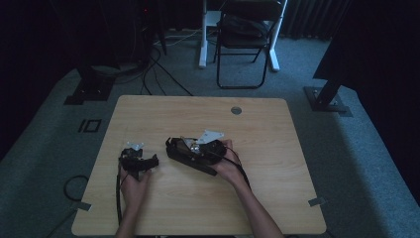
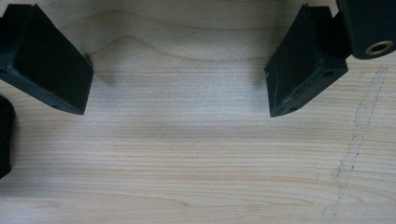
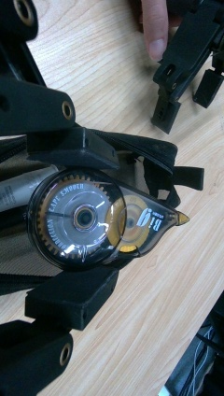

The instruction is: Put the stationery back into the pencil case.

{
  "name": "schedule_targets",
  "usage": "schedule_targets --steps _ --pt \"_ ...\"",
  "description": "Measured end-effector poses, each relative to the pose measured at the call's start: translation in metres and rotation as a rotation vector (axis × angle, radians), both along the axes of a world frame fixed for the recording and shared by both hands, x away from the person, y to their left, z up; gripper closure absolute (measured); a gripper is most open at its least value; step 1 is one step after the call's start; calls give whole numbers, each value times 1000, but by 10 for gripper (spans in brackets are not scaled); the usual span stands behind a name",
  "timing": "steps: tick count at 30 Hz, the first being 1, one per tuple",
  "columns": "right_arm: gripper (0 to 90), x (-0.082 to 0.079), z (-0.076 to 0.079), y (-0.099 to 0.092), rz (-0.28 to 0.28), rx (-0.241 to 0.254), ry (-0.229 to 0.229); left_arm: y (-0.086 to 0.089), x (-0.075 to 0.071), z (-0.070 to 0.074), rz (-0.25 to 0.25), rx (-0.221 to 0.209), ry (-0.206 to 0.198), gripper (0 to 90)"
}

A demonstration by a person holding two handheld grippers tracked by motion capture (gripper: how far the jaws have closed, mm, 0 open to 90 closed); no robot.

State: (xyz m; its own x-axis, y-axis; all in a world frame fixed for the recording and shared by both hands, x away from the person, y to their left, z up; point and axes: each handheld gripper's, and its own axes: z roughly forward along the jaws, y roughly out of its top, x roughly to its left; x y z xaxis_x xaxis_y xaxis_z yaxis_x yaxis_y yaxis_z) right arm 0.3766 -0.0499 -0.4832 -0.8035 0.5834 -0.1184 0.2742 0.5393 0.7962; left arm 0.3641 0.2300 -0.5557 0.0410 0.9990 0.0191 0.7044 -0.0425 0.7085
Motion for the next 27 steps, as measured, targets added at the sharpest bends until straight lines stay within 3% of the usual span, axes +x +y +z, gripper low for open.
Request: schedule_targets --steps 27 --pt "416 1 -9 1 21 -23 28 0 0 0 2 -1 0 78"
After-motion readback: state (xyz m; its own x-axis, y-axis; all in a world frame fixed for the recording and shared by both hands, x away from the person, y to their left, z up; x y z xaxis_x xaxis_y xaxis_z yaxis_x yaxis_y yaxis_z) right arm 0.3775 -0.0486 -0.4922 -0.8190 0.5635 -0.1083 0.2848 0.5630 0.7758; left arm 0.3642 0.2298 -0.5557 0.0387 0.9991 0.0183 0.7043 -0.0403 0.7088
